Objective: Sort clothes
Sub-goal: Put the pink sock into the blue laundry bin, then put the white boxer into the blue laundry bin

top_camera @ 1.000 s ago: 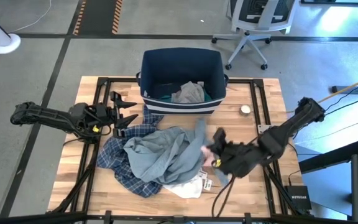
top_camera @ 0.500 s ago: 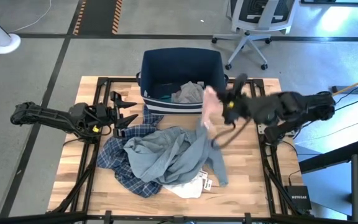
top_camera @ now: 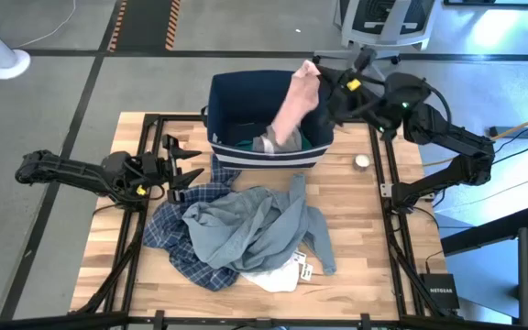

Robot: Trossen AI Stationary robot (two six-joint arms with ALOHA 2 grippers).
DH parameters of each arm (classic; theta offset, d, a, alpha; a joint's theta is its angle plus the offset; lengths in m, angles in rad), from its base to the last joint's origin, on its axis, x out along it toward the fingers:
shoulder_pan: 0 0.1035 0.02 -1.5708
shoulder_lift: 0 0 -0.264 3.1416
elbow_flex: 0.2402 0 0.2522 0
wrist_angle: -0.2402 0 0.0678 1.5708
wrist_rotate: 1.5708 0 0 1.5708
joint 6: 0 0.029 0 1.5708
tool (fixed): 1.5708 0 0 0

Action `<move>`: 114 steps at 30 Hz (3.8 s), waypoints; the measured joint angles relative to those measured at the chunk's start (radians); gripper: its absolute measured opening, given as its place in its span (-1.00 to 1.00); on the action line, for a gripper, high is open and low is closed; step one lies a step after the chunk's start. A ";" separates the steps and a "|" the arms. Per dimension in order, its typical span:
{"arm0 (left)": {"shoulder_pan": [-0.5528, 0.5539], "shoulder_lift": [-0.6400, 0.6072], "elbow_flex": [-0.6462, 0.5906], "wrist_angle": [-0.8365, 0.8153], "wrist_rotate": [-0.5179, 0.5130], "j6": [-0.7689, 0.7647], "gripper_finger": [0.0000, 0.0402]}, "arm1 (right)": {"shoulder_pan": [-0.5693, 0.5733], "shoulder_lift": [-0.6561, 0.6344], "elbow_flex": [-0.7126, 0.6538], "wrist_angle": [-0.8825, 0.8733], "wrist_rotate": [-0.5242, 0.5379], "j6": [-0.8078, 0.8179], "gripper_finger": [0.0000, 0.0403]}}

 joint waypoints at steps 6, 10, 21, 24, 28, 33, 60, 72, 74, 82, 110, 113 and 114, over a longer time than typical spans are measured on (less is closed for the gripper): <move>0.000 0.000 0.000 0.000 0.000 0.001 0.03 | -0.070 0.028 0.000 -0.032 -0.068 0.079 -0.89; 0.000 0.000 0.000 0.000 0.000 0.004 0.03 | -0.083 0.058 0.000 -0.134 -0.076 0.178 -0.84; 0.000 0.000 0.000 -0.012 0.000 -0.006 0.03 | -0.064 0.116 -0.002 -0.521 -0.126 0.281 -0.11; 0.000 0.000 0.000 -0.015 0.000 -0.002 0.03 | -0.039 0.099 0.023 -0.568 -0.088 0.276 -0.01; 0.000 0.000 0.000 -0.016 0.000 0.007 0.03 | 0.032 0.073 0.071 -0.643 -0.152 0.349 0.03; 0.000 0.000 0.000 -0.018 0.000 0.009 0.03 | 0.171 0.071 0.038 -0.692 -0.305 0.483 0.04; 0.000 0.000 0.000 0.001 -0.001 -0.005 0.03 | 0.601 0.365 -0.672 0.116 -0.322 0.366 0.04; 0.000 0.000 0.000 0.000 -0.001 0.006 0.03 | 0.509 0.390 -0.632 0.130 -0.328 0.264 0.04; 0.000 0.000 0.000 0.000 -0.001 0.005 0.03 | 0.486 0.390 -0.632 0.107 -0.308 0.264 0.04; 0.000 0.000 0.000 0.000 -0.001 0.006 0.03 | 0.423 0.388 -0.632 -0.016 0.015 0.266 0.04; 0.000 0.000 0.000 0.001 -0.001 0.006 0.03 | 0.509 0.308 -0.545 -0.021 -0.322 0.483 0.04; 0.000 0.000 0.000 0.001 -0.001 0.006 0.03 | 0.518 0.370 -0.545 0.004 -0.315 0.447 0.04; 0.000 0.000 0.000 0.001 -0.001 0.006 0.03 | 0.518 0.392 -0.545 -0.001 -0.310 0.442 0.04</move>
